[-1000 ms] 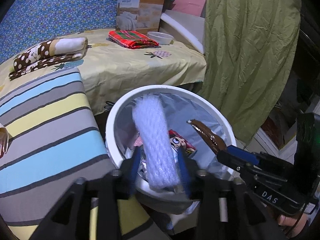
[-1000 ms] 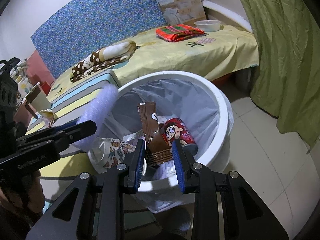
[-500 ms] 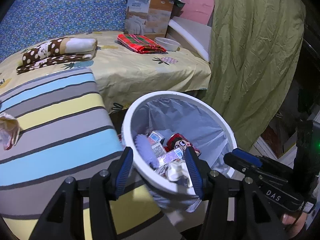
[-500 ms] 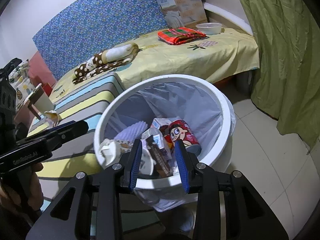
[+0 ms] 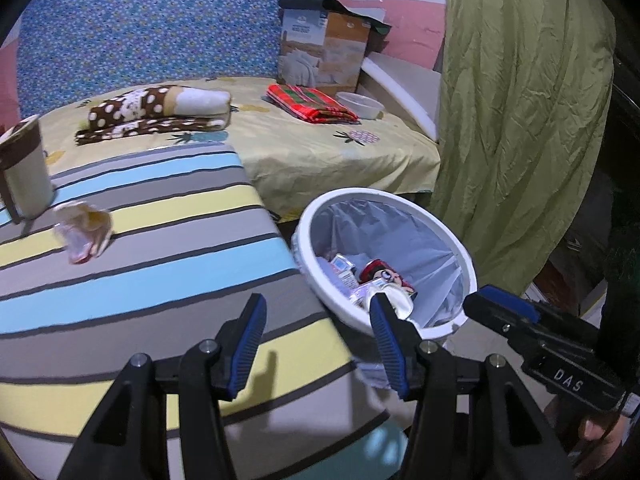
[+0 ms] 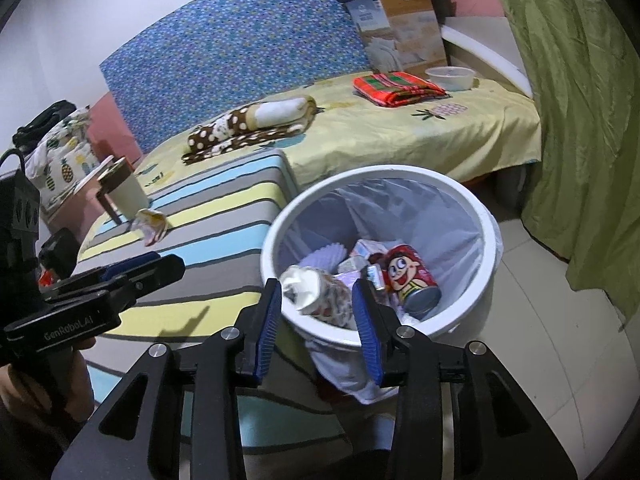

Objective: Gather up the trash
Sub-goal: 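Move both open grippers back toward the tissue and plastic cup on the bed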

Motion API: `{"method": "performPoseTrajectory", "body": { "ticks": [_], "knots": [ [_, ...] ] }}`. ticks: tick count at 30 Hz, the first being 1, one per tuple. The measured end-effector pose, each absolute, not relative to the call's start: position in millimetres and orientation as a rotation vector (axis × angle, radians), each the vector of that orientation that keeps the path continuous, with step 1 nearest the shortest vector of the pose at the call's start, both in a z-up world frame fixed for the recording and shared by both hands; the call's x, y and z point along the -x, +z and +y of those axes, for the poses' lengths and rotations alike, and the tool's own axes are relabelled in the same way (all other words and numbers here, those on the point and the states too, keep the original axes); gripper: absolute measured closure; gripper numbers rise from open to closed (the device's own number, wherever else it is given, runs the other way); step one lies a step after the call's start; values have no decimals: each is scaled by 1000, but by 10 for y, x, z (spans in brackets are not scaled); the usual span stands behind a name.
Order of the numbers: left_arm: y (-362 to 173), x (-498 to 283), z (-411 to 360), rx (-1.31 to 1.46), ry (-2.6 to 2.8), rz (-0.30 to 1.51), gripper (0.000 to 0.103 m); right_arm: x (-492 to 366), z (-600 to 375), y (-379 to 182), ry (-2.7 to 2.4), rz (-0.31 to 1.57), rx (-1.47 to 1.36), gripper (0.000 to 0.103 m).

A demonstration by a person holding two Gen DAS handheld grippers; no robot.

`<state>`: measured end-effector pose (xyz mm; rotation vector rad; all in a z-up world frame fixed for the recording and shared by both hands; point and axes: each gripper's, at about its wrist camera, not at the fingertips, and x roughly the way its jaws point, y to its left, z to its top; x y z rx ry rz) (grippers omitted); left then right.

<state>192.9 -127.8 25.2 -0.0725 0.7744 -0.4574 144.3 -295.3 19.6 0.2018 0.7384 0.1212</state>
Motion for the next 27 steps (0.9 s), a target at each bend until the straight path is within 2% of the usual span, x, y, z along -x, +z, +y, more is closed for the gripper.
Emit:
{"method": "performPoseTrajectory", "body": {
  "ticks": [4, 27],
  "knots": [
    [248, -1822, -1124, 80, -429, 773, 47, -1400, -2836, 226, 145, 731, -186, 59],
    [196, -1409, -269, 149, -288, 769, 47, -1289, -2149, 241, 329, 760, -105, 59]
  ]
}}
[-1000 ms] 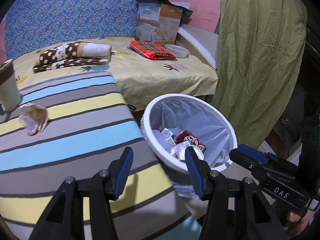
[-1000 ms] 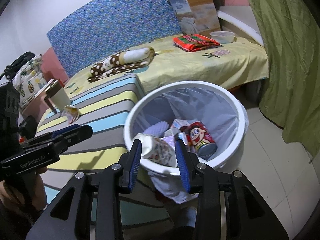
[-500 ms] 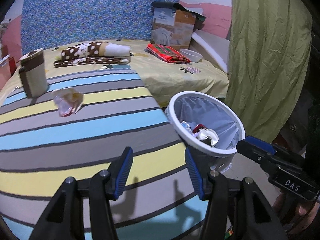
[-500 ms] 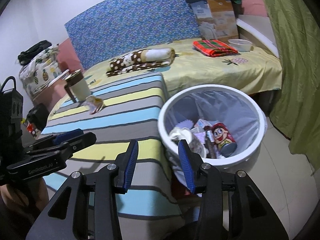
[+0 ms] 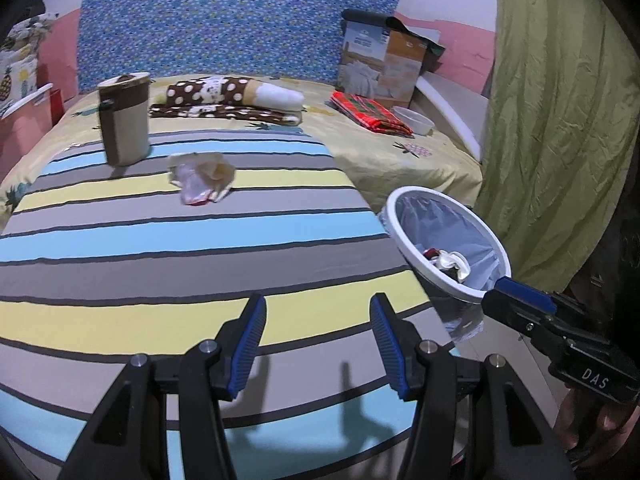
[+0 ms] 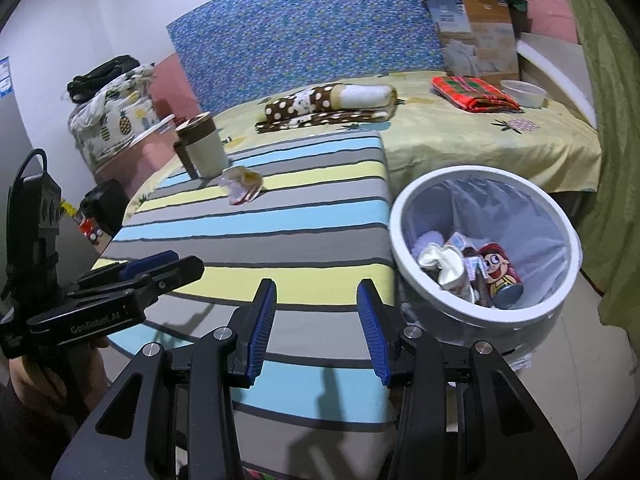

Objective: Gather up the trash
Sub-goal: 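Move both open grippers back toward the tissue and plastic cup on the bed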

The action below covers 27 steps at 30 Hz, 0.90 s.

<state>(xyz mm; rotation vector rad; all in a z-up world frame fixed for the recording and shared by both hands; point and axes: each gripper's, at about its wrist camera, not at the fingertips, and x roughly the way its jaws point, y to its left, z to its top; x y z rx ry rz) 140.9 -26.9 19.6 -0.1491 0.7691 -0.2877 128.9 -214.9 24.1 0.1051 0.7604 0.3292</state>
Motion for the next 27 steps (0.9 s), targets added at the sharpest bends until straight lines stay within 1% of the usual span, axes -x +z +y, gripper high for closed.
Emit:
{"method": "performPoseTrajectory", "body": {
  "ticks": [17, 27],
  "knots": [
    [297, -1421, 256, 168, -178, 714, 47, -1473, -1640, 330, 411, 745, -17, 59],
    [302, -1606, 473, 172, -147, 705, 47, -1630, -1413, 309, 442, 754, 39, 59]
  ]
}}
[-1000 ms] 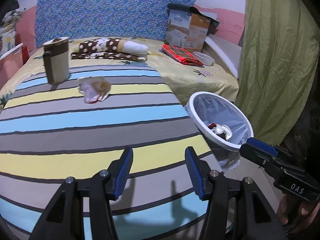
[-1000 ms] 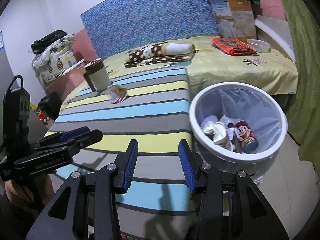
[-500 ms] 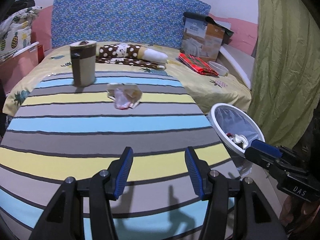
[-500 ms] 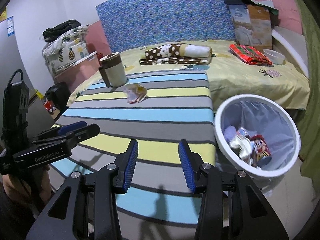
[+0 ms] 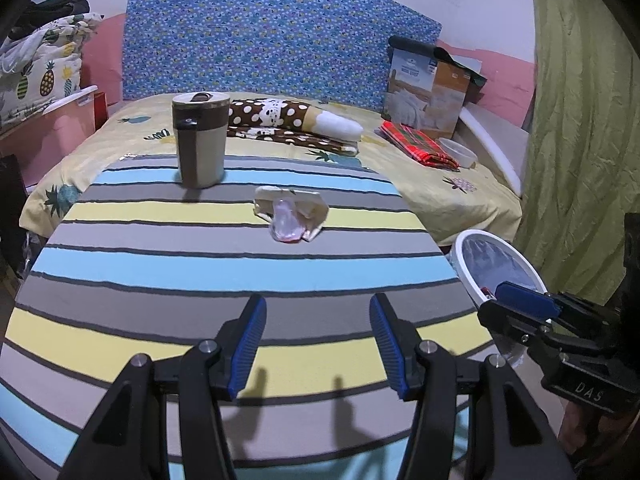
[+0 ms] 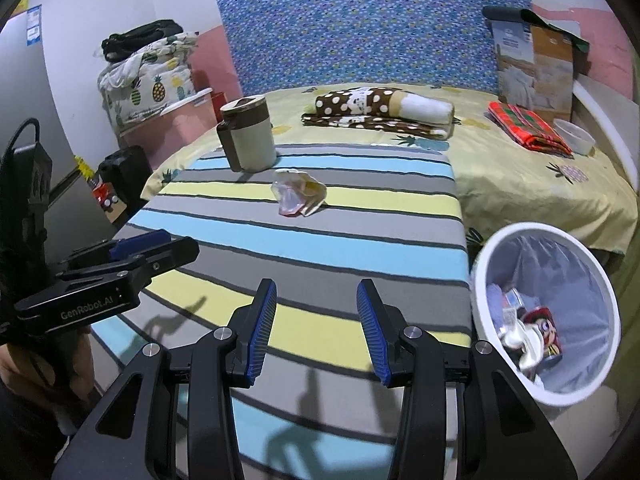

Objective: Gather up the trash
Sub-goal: 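Move both open grippers back toward the tissue and plastic cup on the bed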

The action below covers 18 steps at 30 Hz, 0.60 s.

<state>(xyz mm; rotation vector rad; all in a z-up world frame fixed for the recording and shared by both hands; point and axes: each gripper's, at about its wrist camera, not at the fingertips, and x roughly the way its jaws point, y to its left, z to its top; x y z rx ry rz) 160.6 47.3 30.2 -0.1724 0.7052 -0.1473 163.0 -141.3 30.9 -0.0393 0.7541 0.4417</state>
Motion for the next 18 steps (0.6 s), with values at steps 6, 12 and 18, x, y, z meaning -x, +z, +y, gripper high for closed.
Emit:
{"method": "performPoseTrajectory", "body": {
  "ticks": [6, 12, 18],
  "knots": [
    [239, -1855, 610, 191, -139, 720, 47, -1831, -1300, 279, 453, 763, 67, 59],
    [133, -2178, 673, 202, -136, 746, 47, -2028, -1299, 214, 454, 775, 68, 59],
    [-9, -2537, 626, 195, -141, 778, 47, -2187, -1324, 148, 456, 790, 57, 59]
  ]
}}
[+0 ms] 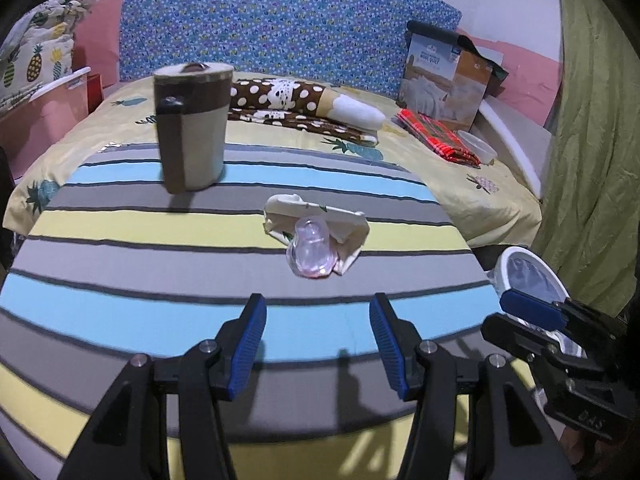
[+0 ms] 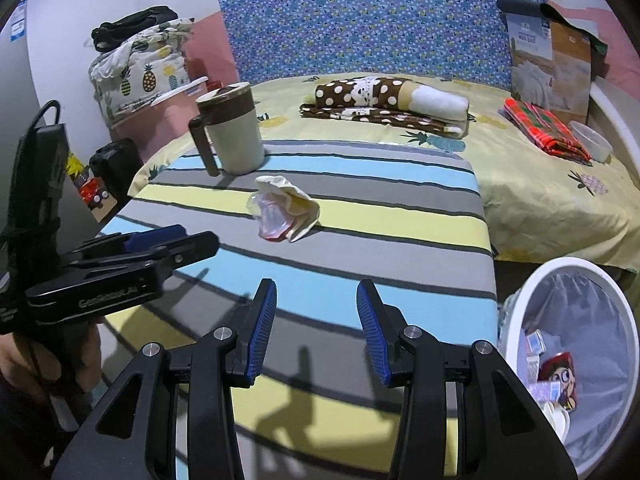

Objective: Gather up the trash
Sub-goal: 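Move both open grippers back toward the tissue and plastic cup on the bed, then grasp the clear plastic cup with the left gripper while the right grasps the white paper bag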

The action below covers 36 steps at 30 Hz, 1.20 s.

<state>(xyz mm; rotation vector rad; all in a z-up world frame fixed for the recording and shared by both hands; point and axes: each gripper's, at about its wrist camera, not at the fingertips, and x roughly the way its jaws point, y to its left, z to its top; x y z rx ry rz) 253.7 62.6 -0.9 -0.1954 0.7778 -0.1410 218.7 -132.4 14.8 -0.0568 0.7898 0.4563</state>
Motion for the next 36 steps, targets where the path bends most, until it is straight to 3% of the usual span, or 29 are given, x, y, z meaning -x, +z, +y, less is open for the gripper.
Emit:
{"method": "performPoseTrajectory", "body": {
  "ticks": [15, 16, 18, 19, 36],
  "knots": [
    [-223, -3200, 583, 219, -124, 803, 49, -2399, -1420, 68, 452, 813, 28, 59],
    [-221, -3216, 576, 217, -130, 799, 51, -2401, -1425, 69, 451, 812, 28, 59],
    [-228, -3245, 545, 205, -144, 802, 71, -2406, -1436, 71, 450, 811, 23, 59],
    [-232, -3274, 533, 199, -151, 808, 75, -2420, -1449, 66, 450, 812, 21, 59],
    [-92, -2762, 823, 177, -125, 792, 75, -2575, -1173, 77, 523, 793, 69, 59]
  ]
}}
